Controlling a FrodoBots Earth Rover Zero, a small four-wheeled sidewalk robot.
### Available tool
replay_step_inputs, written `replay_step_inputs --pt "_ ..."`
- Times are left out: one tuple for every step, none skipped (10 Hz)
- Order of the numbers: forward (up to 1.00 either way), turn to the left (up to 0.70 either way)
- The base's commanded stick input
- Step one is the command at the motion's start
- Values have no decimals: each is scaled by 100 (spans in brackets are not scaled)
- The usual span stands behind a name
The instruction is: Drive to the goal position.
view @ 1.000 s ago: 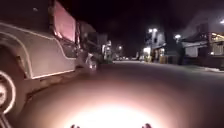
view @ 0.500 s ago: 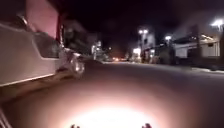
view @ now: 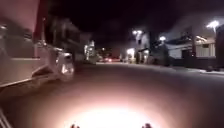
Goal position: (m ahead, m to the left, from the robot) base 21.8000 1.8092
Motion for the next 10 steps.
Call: replay_step_inputs --pt "85 0" --pt "85 0" --pt "85 0" --pt "85 0" --pt "85 0" --pt "85 0" --pt "85 0" --pt "85 0" --pt "85 0" --pt "85 0"
